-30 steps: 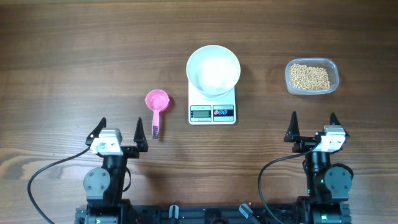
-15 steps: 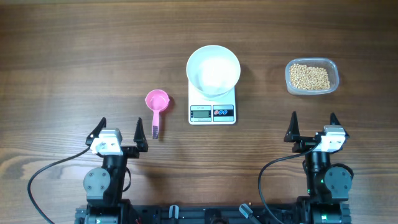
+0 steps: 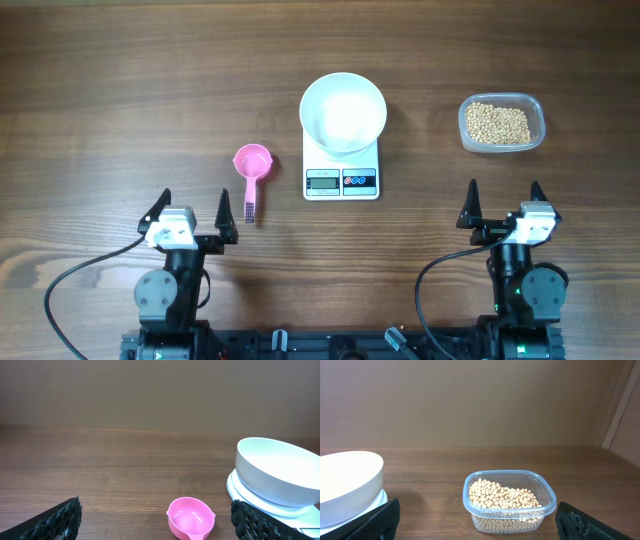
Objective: Scoop item into bowl and weigh 150g on scale
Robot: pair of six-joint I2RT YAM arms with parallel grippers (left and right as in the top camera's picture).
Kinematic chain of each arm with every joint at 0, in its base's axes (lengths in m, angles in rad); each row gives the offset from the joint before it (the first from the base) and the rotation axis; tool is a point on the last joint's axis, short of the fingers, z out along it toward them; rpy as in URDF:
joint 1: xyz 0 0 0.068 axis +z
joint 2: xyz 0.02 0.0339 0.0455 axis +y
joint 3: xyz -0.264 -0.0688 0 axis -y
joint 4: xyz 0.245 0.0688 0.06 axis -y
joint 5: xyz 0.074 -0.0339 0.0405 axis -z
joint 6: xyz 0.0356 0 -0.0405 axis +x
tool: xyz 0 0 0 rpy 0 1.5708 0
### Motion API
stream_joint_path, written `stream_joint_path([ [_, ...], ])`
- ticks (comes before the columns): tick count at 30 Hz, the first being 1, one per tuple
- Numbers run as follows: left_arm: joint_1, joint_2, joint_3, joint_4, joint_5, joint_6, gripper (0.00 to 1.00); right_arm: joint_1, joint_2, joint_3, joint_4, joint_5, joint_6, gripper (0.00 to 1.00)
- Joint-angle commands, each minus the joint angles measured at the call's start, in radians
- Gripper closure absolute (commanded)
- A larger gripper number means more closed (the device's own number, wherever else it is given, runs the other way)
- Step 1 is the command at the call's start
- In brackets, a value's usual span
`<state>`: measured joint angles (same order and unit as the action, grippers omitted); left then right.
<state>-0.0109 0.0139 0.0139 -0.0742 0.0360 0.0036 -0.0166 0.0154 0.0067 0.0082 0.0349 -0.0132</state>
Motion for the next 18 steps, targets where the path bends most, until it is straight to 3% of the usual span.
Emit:
stream_joint_path([
  [1,0.008,-0.011,-0.008,0.007,-0.061,0.027,0.0,0.006,-0.004,-0.002,0.004,0.017,-0.013,0.0],
  [5,0.008,-0.011,-0.008,0.041,0.002,0.004,0.0,0.006,-0.004,-0.002,0.004,0.017,-0.013,0.0],
  [9,0.009,-0.011,0.027,0.356,0.095,0.004,0.0,0.006,-0.004,-0.002,0.004,0.017,-0.012,0.0],
  [11,0.009,-0.011,0.107,0.378,0.066,0.003,0.0,0.006,-0.004,-0.002,0.004,0.017,-0.012,0.0],
  [14,0.009,0.028,0.34,0.188,0.029,0.004,0.0,0.006,-0.004,-0.002,0.004,0.017,-0.012,0.0],
  [17,0.009,0.176,0.642,-0.158,0.023,-0.003,0.0,0.006,-0.004,-0.002,0.004,0.017,-0.013,0.0],
  [18,0.009,0.268,0.774,-0.342,0.023,-0.054,0.0,0.006,-0.004,-0.002,0.004,0.017,-0.012,0.0],
])
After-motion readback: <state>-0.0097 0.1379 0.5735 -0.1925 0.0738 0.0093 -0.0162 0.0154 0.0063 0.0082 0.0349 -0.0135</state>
